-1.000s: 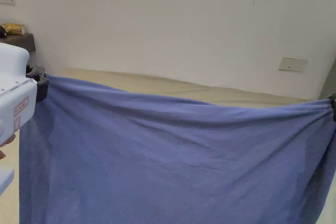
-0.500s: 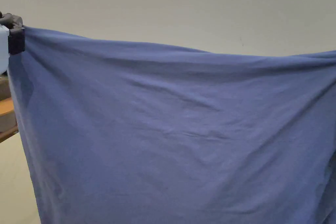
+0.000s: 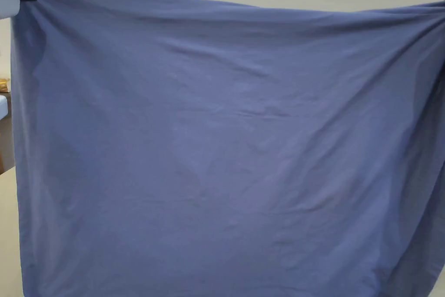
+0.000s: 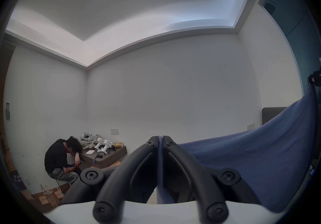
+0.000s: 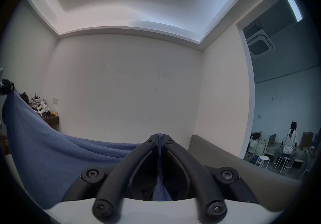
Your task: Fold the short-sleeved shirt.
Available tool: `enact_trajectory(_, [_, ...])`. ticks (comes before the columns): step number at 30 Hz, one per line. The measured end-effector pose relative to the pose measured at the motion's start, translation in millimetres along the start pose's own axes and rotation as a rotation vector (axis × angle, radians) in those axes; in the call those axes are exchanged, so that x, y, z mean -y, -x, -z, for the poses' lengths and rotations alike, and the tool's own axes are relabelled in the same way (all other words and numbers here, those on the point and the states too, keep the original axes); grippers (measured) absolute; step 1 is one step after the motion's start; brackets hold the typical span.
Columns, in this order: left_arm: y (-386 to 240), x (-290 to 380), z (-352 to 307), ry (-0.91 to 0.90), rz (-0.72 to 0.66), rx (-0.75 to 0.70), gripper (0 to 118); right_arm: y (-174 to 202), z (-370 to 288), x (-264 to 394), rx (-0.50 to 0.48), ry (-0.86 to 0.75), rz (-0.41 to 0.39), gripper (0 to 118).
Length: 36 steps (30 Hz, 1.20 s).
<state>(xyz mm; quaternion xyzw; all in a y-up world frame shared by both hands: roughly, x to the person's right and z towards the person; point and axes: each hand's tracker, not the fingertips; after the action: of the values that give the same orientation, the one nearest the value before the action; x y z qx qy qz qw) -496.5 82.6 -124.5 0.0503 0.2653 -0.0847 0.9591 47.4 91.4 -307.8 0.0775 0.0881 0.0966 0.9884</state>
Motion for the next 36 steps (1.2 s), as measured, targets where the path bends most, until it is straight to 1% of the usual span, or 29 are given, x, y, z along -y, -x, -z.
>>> enact_trajectory(2, [-6.6,-0.3,15.1,0.011,-0.001,-0.013,1,6.2,19.7,0.6,0.016,0.002,-0.032,5])
enact_trajectory(4, [-13.1,0.7,37.9,0.045,0.030,-0.013,1,13.1,39.6,0.2,0.023,0.022,-0.069,5])
enact_trajectory(11, [-35.6,17.9,117.7,0.104,0.040,-0.022,1,30.0,112.8,7.0,0.038,0.049,-0.063,5])
enact_trajectory(13, [-40.1,24.6,142.5,0.130,0.039,-0.014,1,37.7,132.5,12.9,0.050,0.034,-0.109,5])
enact_trajectory(14, [-46.9,22.5,134.5,0.142,0.043,-0.015,1,41.6,143.4,17.2,0.062,0.036,-0.126,5])
enact_trajectory(20, [-57.6,46.7,188.2,0.188,0.051,-0.028,1,63.7,204.0,41.4,0.049,0.104,-0.126,5])
enact_trajectory(21, [-60.1,52.7,196.2,0.188,0.051,-0.029,1,67.3,214.6,45.8,0.050,0.122,-0.151,5])
enact_trajectory(23, [-60.4,65.9,208.5,0.191,0.057,-0.020,1,73.0,232.7,57.8,0.056,0.155,-0.233,5])
enact_trajectory(26, [-71.3,86.5,228.5,0.221,0.130,-0.018,1,77.4,253.1,77.3,0.052,0.167,-0.217,5])
enact_trajectory(28, [-78.4,103.1,239.4,0.224,0.148,-0.023,1,78.5,261.6,94.1,0.035,0.199,-0.162,5])
enact_trajectory(29, [-80.7,110.3,245.3,0.243,0.157,-0.016,1,79.7,265.6,103.4,0.036,0.213,-0.152,5])
enact_trajectory(33, [-91.6,146.6,257.7,0.295,0.122,0.010,1,85.3,275.2,151.7,0.025,0.290,-0.129,5])
enact_trajectory(36, [-99.9,178.4,248.9,0.357,0.058,0.050,1,91.0,264.6,188.0,0.012,0.331,-0.137,5])
